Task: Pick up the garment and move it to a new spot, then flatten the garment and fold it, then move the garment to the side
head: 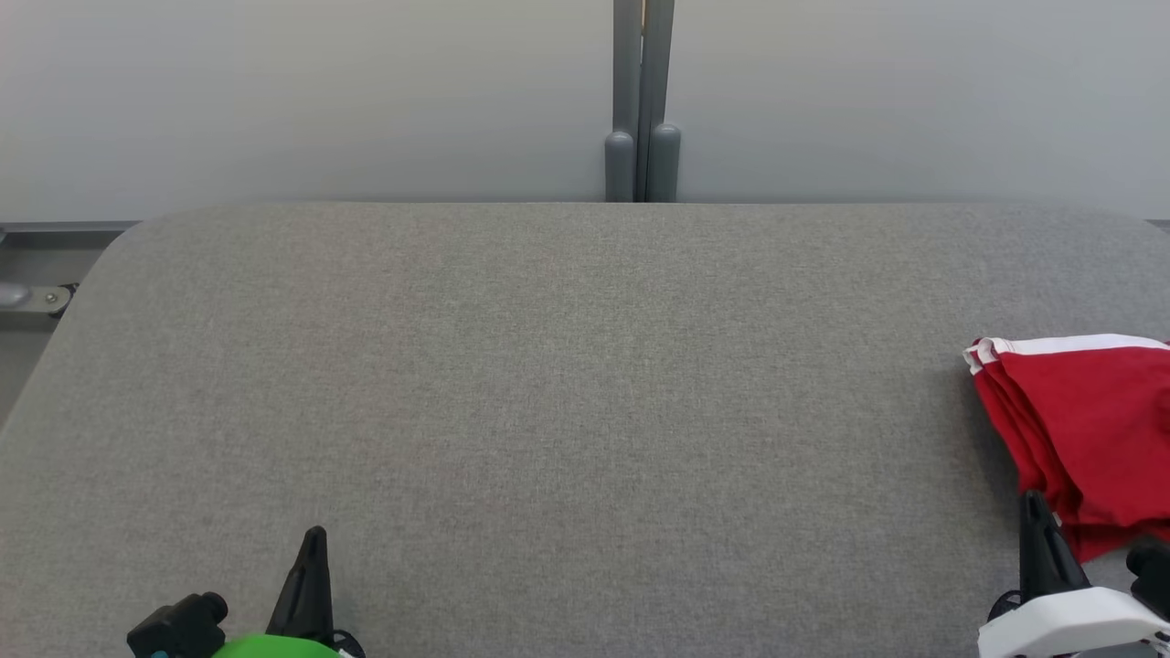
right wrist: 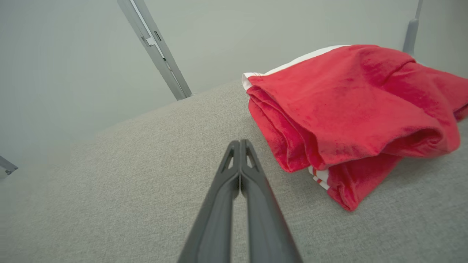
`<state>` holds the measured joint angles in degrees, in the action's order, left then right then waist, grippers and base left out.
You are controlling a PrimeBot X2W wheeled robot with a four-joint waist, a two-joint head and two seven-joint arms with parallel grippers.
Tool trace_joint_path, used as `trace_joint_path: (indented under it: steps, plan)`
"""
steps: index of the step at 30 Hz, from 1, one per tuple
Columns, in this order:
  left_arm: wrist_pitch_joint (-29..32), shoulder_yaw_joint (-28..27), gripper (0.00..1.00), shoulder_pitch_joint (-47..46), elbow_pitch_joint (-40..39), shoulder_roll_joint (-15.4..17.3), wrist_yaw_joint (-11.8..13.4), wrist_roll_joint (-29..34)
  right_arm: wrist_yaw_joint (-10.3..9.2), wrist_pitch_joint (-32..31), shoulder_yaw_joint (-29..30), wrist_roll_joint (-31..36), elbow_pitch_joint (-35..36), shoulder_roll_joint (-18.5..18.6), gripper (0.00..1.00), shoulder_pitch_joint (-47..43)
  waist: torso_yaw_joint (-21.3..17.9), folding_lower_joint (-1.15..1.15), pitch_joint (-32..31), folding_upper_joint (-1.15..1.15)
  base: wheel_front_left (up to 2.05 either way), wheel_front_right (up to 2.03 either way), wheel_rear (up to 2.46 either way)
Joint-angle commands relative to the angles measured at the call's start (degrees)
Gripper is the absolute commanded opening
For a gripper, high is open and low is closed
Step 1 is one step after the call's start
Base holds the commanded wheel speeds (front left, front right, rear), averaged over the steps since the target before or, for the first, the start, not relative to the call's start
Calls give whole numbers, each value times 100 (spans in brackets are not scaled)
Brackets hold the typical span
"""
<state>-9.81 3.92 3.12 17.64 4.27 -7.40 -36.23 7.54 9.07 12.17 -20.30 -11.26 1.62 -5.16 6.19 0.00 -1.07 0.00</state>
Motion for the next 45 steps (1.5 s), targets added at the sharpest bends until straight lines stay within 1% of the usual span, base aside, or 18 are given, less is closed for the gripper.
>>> trace_joint_path:
  steps: [1, 13, 24, 45]
  plan:
    - [33, -47, 0, -171, -100, 37, -3, -196, -1, -48, -14, -241, 94, 60, 0, 155, -7, 0, 2, 0, 0, 0, 0]
    - [279, -169, 0, -289, -177, 43, -5, -1182, -2, -305, -111, -1465, 84, 75, 0, 287, -79, 0, 15, 0, 0, 0, 0]
    - [486, -278, 0, -378, -247, 42, -7, -1981, -3, -517, -185, -2454, 72, 86, 0, 393, -145, 0, 28, 0, 0, 0, 0]
    - [821, -460, 0, -520, -346, 26, -9, -3207, -3, -852, -304, -4004, 50, 105, 0, 565, -266, 0, 51, 0, 0, 0, 0]
